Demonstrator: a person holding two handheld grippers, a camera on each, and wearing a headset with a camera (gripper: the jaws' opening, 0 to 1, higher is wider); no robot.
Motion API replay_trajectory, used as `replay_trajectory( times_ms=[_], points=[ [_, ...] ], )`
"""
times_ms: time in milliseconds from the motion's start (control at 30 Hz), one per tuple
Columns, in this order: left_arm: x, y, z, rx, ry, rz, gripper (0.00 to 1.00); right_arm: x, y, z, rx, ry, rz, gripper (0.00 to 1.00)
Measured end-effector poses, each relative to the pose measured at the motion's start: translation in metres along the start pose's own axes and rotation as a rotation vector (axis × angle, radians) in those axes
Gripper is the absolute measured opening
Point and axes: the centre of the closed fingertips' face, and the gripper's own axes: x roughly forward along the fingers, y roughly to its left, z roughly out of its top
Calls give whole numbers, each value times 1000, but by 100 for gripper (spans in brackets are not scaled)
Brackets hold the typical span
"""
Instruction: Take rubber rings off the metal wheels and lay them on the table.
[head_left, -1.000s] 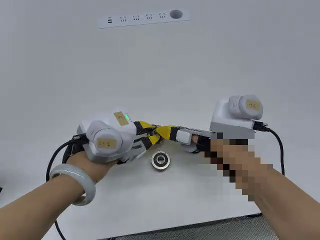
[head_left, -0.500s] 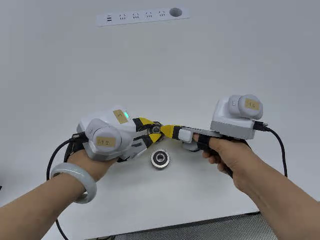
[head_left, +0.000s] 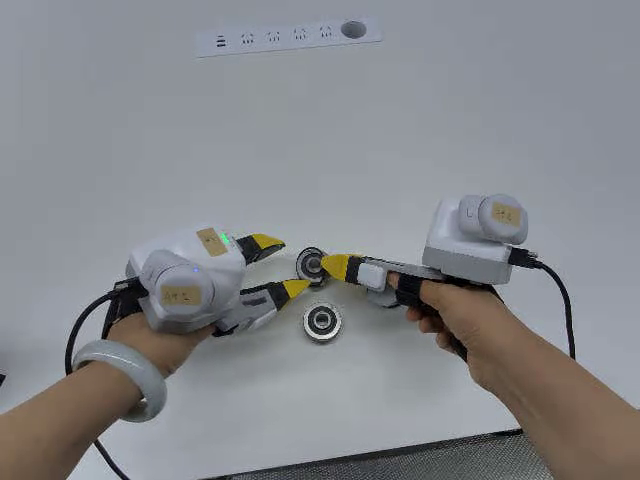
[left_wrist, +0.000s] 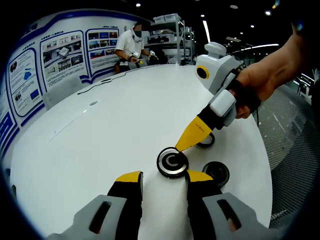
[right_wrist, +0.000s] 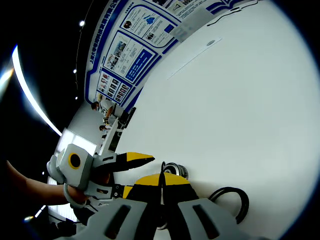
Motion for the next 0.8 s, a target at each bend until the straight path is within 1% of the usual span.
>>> replay_trajectory(
  times_ms=[233,533,800],
  points=[
    [-8,1,-5,-20,-4,9,40,-2,7,0,1,-5,21,2],
    [-15,4,-12,-33,2,23,43,-11,18,-3,0,-17,41,2],
    [-22,7,-18,-47,8,39,46,-21,19,-7,2,-21,45,2]
  ],
)
